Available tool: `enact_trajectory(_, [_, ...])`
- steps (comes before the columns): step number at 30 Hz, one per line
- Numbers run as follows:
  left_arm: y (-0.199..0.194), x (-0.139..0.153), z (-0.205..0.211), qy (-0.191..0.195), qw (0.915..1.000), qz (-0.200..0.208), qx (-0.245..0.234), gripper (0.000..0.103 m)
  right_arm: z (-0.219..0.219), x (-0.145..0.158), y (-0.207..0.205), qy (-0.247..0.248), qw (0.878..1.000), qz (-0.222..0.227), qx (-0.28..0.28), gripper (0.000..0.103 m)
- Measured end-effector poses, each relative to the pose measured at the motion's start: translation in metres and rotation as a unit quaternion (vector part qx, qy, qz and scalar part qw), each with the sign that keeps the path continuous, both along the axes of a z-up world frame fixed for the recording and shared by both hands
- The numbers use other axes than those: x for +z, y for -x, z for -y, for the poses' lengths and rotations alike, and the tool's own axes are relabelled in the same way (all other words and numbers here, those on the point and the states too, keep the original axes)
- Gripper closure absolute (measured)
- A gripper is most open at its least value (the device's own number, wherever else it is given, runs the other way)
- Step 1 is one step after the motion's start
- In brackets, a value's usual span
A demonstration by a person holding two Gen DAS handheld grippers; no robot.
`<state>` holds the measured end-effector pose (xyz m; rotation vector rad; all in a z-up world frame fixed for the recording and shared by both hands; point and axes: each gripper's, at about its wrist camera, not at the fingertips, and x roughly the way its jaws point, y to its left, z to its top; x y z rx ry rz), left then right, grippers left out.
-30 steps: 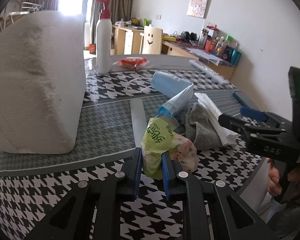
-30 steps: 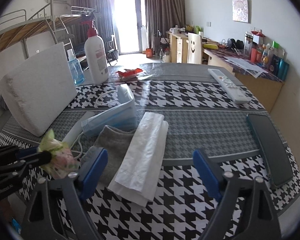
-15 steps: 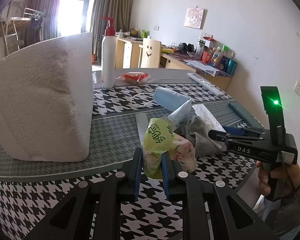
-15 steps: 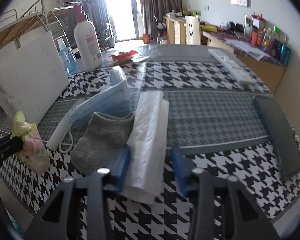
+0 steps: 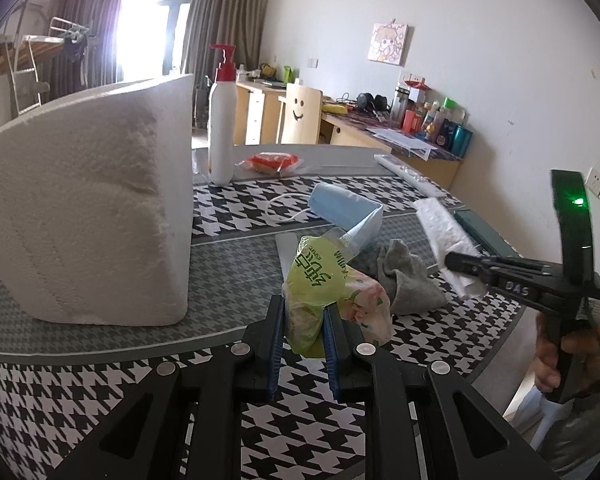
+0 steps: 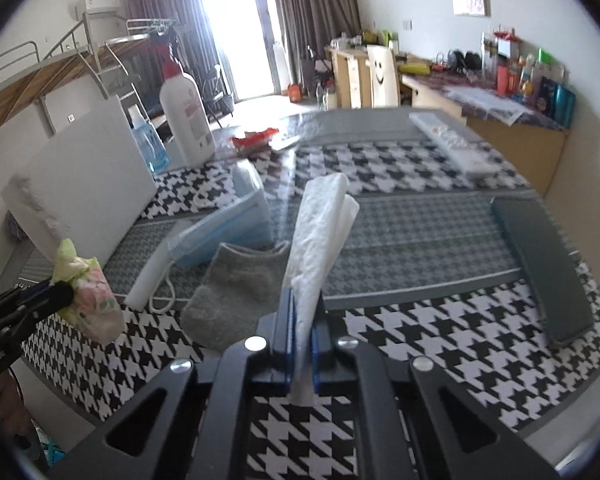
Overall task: Organize soft objects
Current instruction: 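Carry the green bag and tissue packet with both tools over the white foam box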
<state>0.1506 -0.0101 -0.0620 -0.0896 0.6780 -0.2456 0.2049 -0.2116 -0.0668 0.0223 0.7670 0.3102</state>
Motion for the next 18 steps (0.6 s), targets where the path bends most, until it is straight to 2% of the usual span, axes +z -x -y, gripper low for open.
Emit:
enact_trajectory(12, [0.021, 0.03, -0.013, -0.025, 0.9981, 0.045, 0.034, 0.083, -0.026, 0.032, 0.022, -0.004, 0.998, 0.049, 0.043, 0.094])
enact_trajectory(18, [0.032, 0.051, -0.018, -0.041, 0.9948, 0.082, 0.045, 0.083, -0.04, 0.052, 0.028, -0.009, 0.995, 0.078, 0.064, 0.094])
